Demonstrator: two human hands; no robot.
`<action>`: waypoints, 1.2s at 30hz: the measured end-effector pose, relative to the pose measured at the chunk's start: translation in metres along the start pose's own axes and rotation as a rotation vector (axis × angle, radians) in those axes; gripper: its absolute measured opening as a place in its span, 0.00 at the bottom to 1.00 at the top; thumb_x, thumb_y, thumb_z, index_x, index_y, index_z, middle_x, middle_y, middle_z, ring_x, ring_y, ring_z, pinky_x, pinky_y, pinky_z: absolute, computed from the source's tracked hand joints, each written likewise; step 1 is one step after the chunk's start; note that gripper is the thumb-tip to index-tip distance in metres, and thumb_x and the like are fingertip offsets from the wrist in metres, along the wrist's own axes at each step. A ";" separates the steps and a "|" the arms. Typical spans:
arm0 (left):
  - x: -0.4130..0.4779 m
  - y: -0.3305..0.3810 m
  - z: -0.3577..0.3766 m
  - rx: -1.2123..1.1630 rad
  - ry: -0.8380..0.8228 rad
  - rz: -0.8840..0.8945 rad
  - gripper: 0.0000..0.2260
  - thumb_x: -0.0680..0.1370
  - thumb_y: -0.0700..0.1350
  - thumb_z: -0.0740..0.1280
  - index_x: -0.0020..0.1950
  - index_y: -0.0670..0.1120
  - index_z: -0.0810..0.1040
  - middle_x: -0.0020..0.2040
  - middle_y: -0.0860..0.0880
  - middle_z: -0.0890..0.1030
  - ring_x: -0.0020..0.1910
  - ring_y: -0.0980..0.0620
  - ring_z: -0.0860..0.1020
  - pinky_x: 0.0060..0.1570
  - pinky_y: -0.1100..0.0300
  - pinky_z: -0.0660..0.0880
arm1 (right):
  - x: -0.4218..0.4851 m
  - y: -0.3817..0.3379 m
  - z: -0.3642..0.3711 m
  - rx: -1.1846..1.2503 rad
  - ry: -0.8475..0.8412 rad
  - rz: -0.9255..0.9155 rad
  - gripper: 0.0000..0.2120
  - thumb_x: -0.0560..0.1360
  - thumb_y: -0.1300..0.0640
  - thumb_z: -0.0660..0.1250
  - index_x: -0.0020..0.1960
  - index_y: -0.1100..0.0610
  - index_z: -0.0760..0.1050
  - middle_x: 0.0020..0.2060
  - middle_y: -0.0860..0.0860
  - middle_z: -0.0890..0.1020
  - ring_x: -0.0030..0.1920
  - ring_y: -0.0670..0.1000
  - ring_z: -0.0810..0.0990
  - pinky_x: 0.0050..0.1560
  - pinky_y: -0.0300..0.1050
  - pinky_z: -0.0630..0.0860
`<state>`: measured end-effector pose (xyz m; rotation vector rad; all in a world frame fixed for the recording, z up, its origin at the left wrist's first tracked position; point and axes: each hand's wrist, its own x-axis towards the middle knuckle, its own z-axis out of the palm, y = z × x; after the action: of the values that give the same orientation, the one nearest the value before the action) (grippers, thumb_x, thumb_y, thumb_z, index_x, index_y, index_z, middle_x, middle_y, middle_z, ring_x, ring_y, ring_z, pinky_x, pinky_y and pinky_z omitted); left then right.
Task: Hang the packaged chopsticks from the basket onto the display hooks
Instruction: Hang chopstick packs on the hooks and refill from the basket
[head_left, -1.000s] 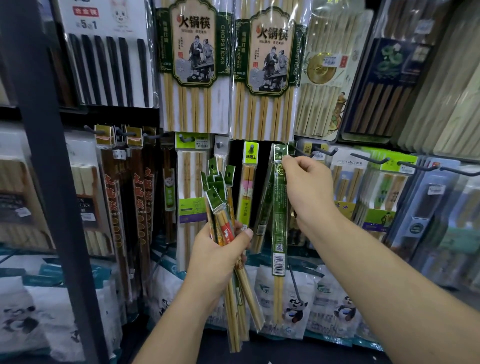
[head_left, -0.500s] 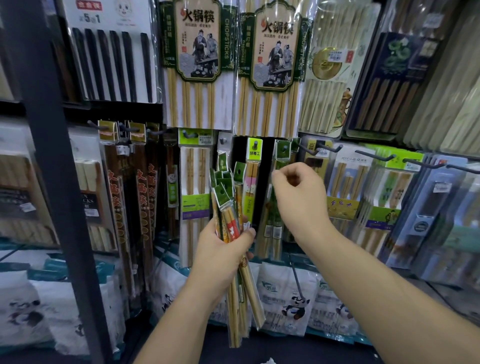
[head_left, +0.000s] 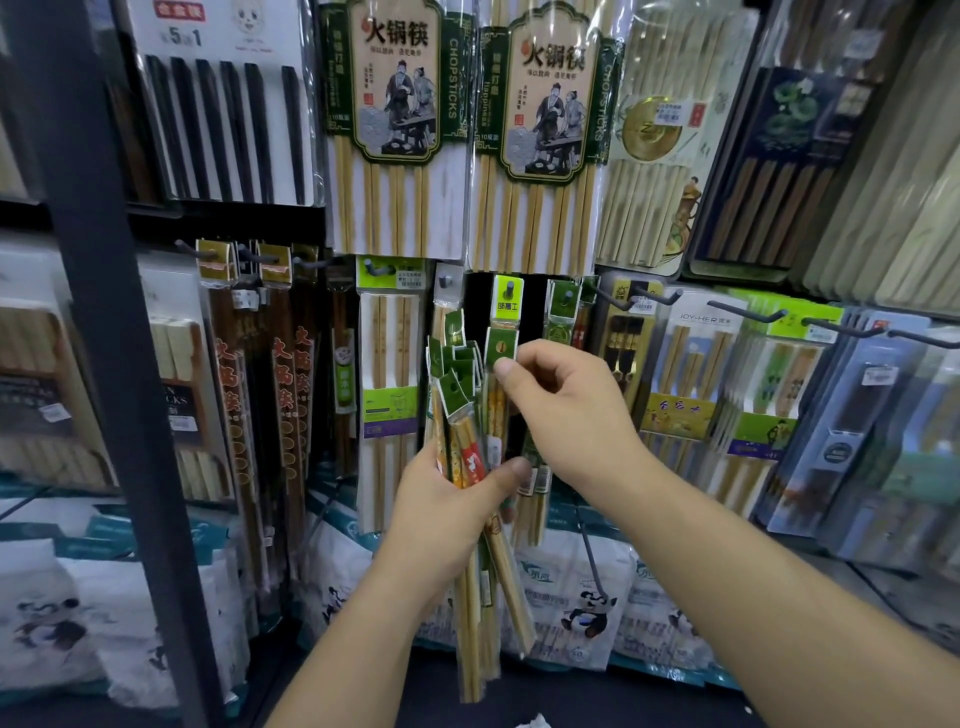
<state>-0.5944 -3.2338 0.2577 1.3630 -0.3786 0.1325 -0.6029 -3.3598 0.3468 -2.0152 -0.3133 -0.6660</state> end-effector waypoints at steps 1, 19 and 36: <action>0.000 0.000 0.000 -0.010 0.005 -0.003 0.15 0.69 0.55 0.79 0.51 0.51 0.84 0.46 0.46 0.87 0.45 0.47 0.86 0.44 0.55 0.83 | 0.002 0.001 -0.001 0.010 0.028 0.015 0.13 0.82 0.54 0.66 0.41 0.58 0.78 0.35 0.56 0.77 0.33 0.43 0.72 0.37 0.37 0.72; 0.004 -0.007 -0.002 -0.123 0.081 -0.120 0.09 0.77 0.43 0.76 0.38 0.52 0.81 0.37 0.45 0.80 0.36 0.44 0.81 0.34 0.58 0.81 | 0.043 0.011 -0.024 -0.041 0.288 0.168 0.19 0.84 0.54 0.59 0.37 0.61 0.71 0.19 0.42 0.64 0.21 0.42 0.62 0.31 0.40 0.69; 0.005 -0.007 -0.001 -0.123 0.068 -0.107 0.05 0.78 0.39 0.74 0.44 0.48 0.82 0.41 0.41 0.81 0.39 0.44 0.81 0.34 0.59 0.80 | 0.046 0.006 -0.023 -0.089 0.275 0.094 0.21 0.85 0.56 0.57 0.33 0.54 0.61 0.18 0.42 0.63 0.22 0.43 0.61 0.36 0.45 0.68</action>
<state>-0.5872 -3.2346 0.2526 1.2510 -0.2519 0.0652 -0.5705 -3.3851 0.3779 -1.9775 -0.0259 -0.8989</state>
